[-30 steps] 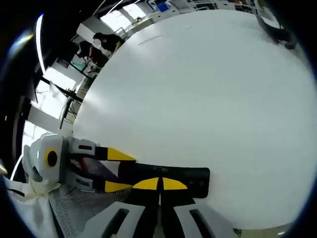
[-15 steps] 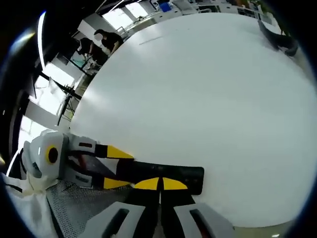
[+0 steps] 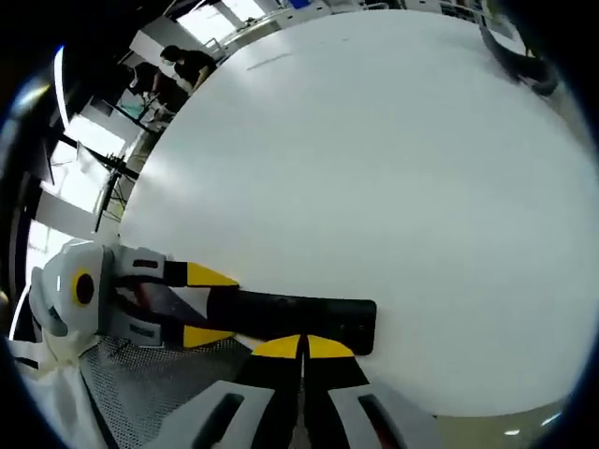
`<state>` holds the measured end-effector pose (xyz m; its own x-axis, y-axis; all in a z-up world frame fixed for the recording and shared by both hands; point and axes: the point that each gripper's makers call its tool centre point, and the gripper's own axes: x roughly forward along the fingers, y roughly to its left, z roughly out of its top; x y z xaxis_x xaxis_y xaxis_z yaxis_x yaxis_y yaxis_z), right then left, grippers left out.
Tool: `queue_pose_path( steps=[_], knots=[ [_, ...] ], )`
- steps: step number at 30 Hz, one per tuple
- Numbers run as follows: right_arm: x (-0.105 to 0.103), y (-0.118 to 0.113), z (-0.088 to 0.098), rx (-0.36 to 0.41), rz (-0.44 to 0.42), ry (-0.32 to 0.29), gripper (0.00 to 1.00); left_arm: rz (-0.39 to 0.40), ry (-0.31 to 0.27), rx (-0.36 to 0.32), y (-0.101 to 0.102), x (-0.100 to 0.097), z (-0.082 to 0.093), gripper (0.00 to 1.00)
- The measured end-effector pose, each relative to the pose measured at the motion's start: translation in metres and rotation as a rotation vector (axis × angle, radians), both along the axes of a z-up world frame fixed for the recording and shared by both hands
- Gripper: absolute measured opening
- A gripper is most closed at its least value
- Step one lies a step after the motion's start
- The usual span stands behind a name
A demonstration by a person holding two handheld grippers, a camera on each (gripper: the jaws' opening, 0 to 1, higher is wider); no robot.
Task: Press the specified remote control buttons in sequence, fully releasing each button before pressing the next.
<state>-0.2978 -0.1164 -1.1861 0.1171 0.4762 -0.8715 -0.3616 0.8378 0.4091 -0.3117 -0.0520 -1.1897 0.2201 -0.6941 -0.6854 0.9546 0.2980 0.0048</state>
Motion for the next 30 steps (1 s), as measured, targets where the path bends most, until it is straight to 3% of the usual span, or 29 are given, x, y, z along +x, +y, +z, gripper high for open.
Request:
queue_pose_path(
  steps=[15, 30],
  knots=[
    [-0.0048, 0.0009, -0.0004, -0.037, 0.049, -0.021, 0.0, 0.0, 0.004, -0.002, 0.0002, -0.0004, -0.0006, 0.26],
    [-0.0009, 0.0005, -0.0004, -0.029, 0.02, -0.006, 0.0, -0.004, 0.002, -0.003, 0.0, -0.0007, -0.0004, 0.25]
  ],
)
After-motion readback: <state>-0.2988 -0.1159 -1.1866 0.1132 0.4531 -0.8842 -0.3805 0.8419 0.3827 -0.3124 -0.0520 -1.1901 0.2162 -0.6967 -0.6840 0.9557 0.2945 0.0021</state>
